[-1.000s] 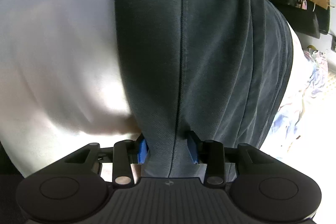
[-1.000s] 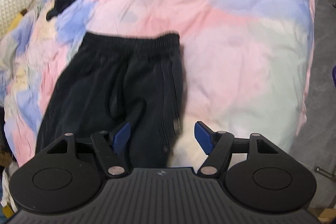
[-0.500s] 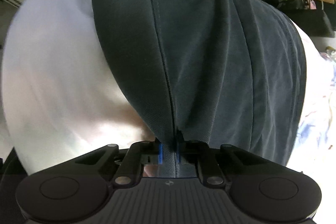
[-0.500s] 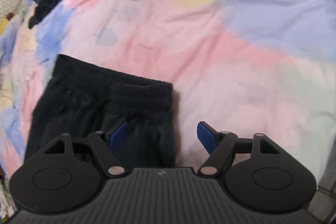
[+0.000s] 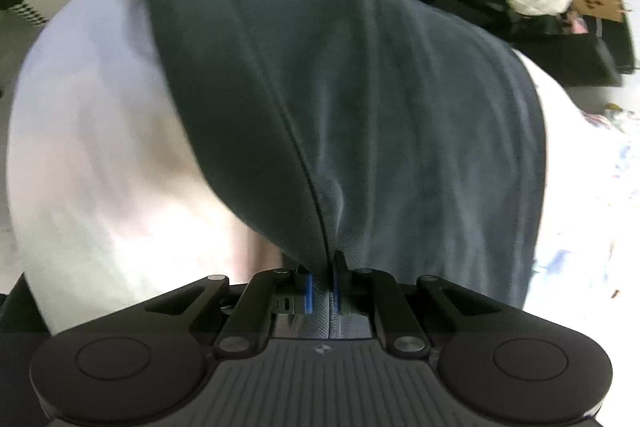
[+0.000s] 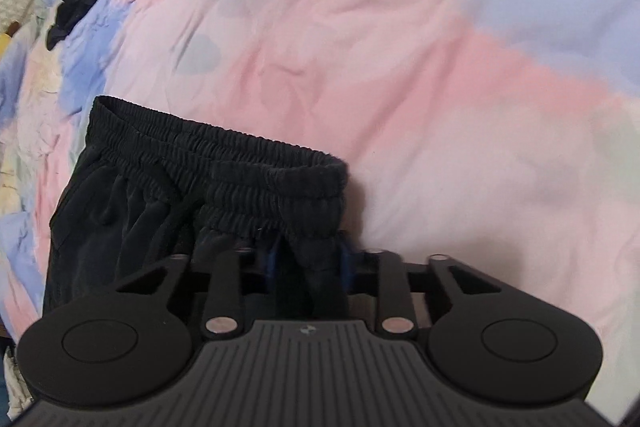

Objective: Fold clothes
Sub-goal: 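Pinch the waistband with the right gripper while the left gripper holds the folded legs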

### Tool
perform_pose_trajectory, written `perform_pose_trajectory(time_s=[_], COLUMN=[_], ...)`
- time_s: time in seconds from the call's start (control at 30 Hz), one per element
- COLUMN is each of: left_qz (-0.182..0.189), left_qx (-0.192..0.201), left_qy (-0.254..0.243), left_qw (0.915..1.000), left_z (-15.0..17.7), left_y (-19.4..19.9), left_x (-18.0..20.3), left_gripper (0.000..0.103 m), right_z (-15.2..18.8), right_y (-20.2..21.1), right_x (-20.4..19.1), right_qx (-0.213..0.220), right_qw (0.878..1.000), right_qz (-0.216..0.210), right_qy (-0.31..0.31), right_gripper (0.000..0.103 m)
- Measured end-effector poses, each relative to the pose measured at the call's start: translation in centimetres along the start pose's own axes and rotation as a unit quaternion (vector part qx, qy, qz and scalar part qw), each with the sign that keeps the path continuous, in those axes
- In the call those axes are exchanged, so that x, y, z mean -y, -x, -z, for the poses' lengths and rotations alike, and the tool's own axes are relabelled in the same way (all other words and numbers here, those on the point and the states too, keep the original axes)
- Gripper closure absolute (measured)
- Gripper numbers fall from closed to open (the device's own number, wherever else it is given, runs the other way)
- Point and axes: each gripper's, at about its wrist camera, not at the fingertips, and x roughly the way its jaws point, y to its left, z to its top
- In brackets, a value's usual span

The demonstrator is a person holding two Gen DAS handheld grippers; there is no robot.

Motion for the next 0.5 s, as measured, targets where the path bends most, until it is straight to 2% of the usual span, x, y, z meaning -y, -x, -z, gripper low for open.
perform_pose_trajectory(time_s=[0.1,0.2,0.3,0.37,0.5], left_qz=[0.024,0.035,0.056,0.077,0.090], left_qx=[0.000,0.003,-0.003,-0.009,-0.014], left_qy=[-0.002,-0.011,0.005,-0.008,-0.015], left_qw=[0.9997,0.9993,0.9984,0.9970,0.9958], left_z=[-2.8,-1.5,-0.6,-2.5,-3.5], left_y=[0.9,0.9,2.3,1.6,0.8], left_x=[1.8,4.5,5.2,3.8,6.8], left_gripper=[0.094,0.094,0.095,0.095,0.095], right_z=[-0.4,-0.8,-1.1,-1.3,-2.3], right_y=[1.7,3.5,4.0,4.4,5.6], right_x=[-1.1,-1.6,-1.7,-3.0,-7.1], right_qx=[0.008,0.019,0.011,0.004,0.008], right_qw=[1.000,0.999,0.999,0.999,0.999], right_qz=[-0.016,-0.029,-0.026,-0.022,-0.047], right_qy=[0.001,0.001,-0.025,-0.024,-0.013], right_gripper=[0.083,0.083,0.083,0.083,0.083])
